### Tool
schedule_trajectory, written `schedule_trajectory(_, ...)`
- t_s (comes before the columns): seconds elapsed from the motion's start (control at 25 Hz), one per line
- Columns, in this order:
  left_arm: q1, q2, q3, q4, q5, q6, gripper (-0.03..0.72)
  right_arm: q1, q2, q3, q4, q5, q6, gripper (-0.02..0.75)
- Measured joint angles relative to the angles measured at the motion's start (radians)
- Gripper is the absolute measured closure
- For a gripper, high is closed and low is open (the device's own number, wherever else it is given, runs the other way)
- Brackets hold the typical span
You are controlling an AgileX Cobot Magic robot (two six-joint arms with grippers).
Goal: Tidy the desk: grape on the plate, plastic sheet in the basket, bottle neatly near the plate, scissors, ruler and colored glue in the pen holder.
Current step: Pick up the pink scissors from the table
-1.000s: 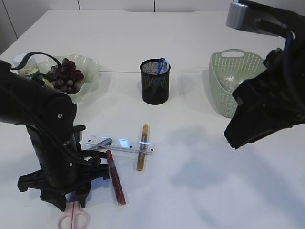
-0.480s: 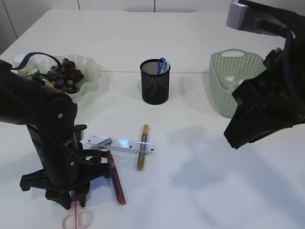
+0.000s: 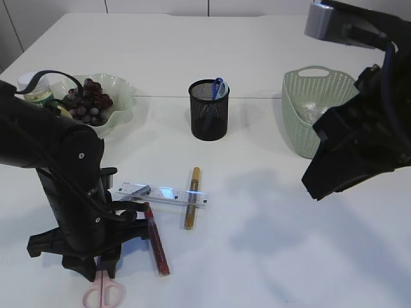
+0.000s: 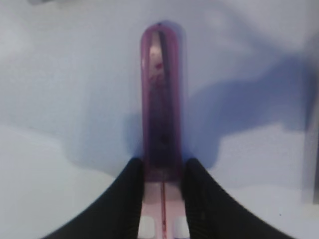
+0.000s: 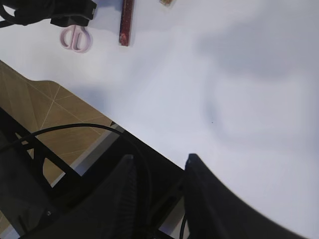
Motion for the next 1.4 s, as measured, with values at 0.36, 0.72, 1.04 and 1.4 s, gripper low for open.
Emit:
schedule_trajectory(0.36, 0.000, 0.000, 0.000, 0.000, 0.001, 0.083, 0.479, 0.000, 0.000, 0.000, 0.000, 0.000, 0.000, 0.465)
schedule_trajectory(0.72, 0.000, 0.000, 0.000, -0.021, 0.004, 0.218, 0.479, 0.000, 0.000, 0.000, 0.000, 0.000, 0.000, 0.465)
schedule_trajectory(1.04, 0.000, 0.002, 0.000, -0.067, 0.029, 0.292, 0.480, 0.000, 0.000, 0.000, 0.000, 0.000, 0.000, 0.465)
schedule_trajectory(1.4, 0.000, 0.002, 0.000, -0.078, 0.036, 0.299, 0.480, 0.000, 0.000, 0.000, 0.000, 0.000, 0.000, 0.465)
